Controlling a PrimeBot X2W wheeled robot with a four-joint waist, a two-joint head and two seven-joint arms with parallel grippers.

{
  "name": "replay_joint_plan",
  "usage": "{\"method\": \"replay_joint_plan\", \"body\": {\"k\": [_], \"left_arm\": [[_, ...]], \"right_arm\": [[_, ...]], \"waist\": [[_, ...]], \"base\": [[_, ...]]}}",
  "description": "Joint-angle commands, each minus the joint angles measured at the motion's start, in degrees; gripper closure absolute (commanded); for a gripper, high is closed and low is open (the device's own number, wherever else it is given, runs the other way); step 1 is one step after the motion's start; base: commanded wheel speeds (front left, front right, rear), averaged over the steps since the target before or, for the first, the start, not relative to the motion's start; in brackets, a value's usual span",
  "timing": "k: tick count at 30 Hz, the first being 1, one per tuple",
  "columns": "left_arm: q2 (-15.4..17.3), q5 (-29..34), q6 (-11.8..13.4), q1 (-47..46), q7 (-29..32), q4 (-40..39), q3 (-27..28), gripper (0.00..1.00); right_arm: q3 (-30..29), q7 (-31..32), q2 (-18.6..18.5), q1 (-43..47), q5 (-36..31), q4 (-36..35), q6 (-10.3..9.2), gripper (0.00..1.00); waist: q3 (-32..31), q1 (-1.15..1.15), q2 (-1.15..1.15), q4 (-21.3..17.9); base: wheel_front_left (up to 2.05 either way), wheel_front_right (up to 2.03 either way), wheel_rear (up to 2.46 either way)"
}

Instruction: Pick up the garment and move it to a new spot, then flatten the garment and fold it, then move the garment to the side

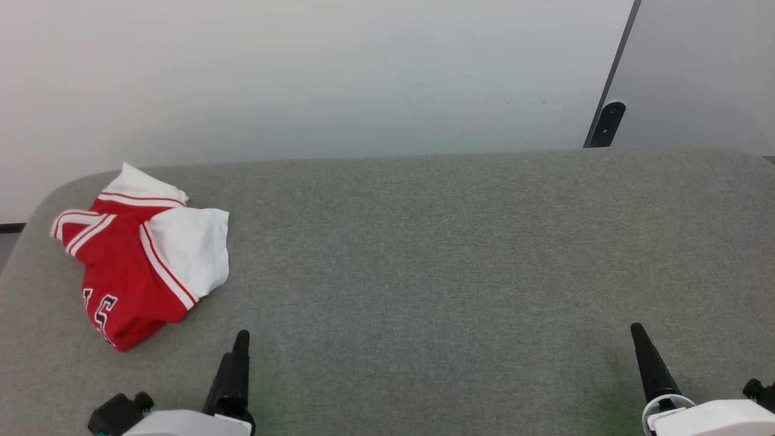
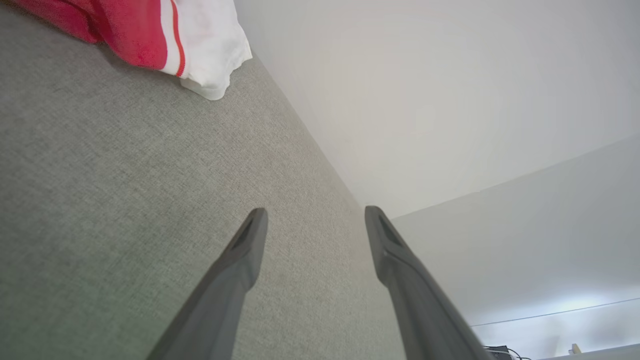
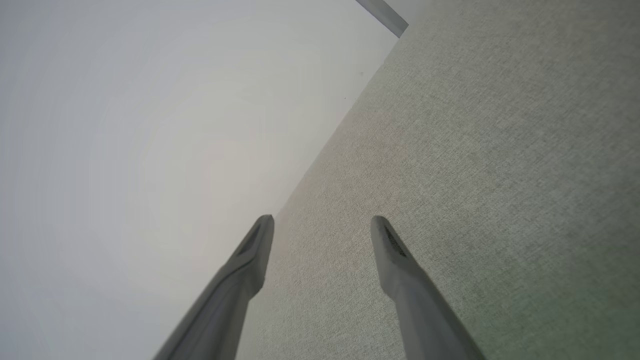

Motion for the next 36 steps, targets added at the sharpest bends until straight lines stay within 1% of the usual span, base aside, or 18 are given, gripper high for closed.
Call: {"method": "replay_joint_plan", "body": {"k": [1,17,25,36], "left_arm": [[0.2,2.5,0.3,-0.4,-0.6,-1.3,-0.2,0.0],[0.9,19.4,3.2,1.0,-3.8,-4.0,-2.7,0.0],[1.4,25.4,4.7,2.0,-5.3,-5.3,-4.1,0.0],[2.2,32.5,6.1,3.0,-7.0,-7.0,-5.7,0.0]], "right_arm": [[0.5,-0.5,-0.6,-0.3,-2.3,-1.1,0.0,0.0],[3.3,-2.5,-1.7,0.6,-17.6,-3.4,-0.01,0.0],[4.6,-3.4,-2.4,1.1,-24.3,-3.9,-0.01,0.0],[4.7,-4.7,-2.2,2.0,-31.1,-4.3,-0.02,0.0]], "waist": [[0.0,0.0,0.0,0.0],[0.1,0.0,0.0,0.1],[0.2,0.0,0.0,0.2],[0.0,0.0,0.0,0.1]], "base": [[0.0,0.0,0.0],[0.0,0.0,0.0],[0.0,0.0,0.0],[0.0,0.0,0.0]]}}
